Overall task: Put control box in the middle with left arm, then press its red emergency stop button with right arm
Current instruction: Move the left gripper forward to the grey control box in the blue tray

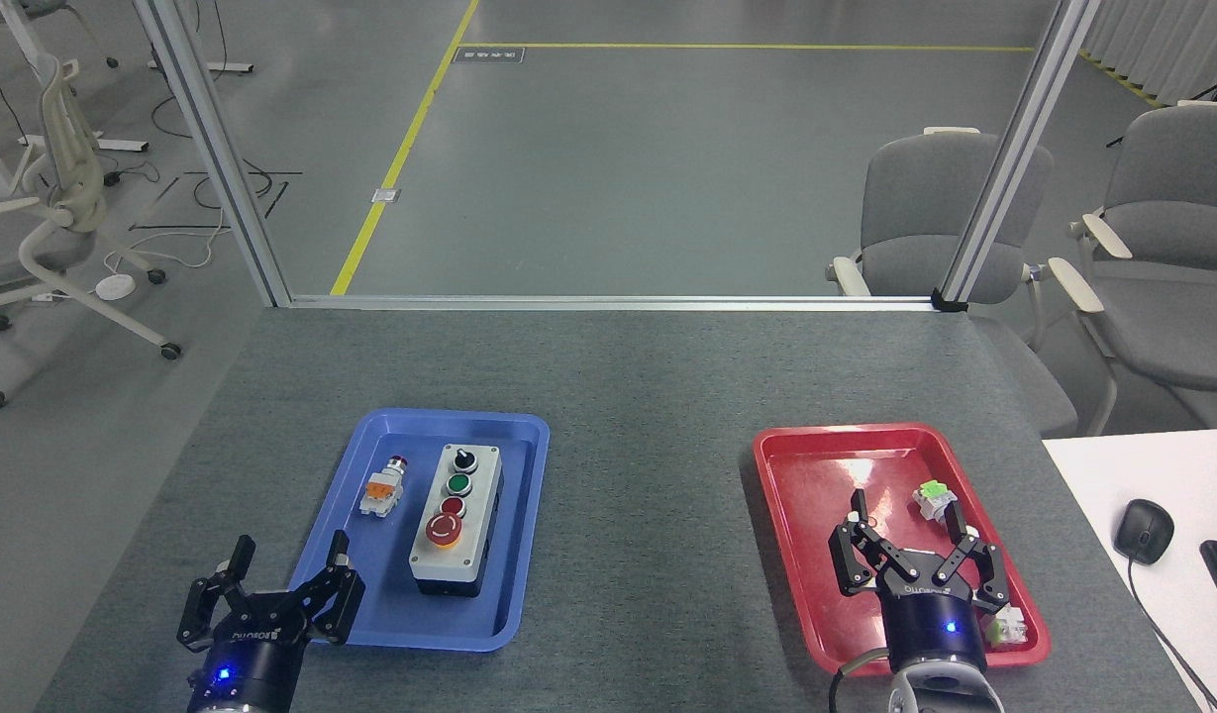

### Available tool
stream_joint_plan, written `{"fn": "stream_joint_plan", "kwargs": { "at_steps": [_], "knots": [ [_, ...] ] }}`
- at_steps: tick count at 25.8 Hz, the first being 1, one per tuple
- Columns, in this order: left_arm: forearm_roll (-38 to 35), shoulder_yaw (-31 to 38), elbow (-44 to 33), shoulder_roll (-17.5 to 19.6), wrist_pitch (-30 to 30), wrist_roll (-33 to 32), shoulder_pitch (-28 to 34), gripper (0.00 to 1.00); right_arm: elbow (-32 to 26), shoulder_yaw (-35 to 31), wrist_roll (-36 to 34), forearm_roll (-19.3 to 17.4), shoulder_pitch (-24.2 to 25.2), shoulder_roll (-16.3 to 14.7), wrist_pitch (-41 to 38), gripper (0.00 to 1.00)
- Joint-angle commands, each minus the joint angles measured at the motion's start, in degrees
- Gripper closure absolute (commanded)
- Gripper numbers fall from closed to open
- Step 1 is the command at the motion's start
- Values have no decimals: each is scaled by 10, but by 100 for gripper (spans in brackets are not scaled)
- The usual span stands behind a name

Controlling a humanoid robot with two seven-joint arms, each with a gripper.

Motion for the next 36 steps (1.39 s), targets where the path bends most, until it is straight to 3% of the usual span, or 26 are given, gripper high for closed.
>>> {"fn": "stream_joint_plan", "kwargs": {
  "at_steps": [1,10,14,22,27,36],
  "knots": [
    [1,0,0,0,0,0,0,1,5,7,-1,-1,-2,-5,-1,1],
    [2,-1,0,-3,-1,10,2,1,24,16,-17,-1,1,1,-27,2],
    [1,-5,-32,-6,-25,10,48,1,24,17,-15,2,2,5,-42,2],
    [-13,-61,-29,-56,-14,4,44,1,26,9,-15,1,5,16,-74,2],
    [-78,-90,33,-77,25,4,20,1,26,10,-15,1,5,16,-73,2],
    [-84,-90,123,-79,64,6,-44,1,27,7,-15,0,13,17,-70,2]
  ]
}}
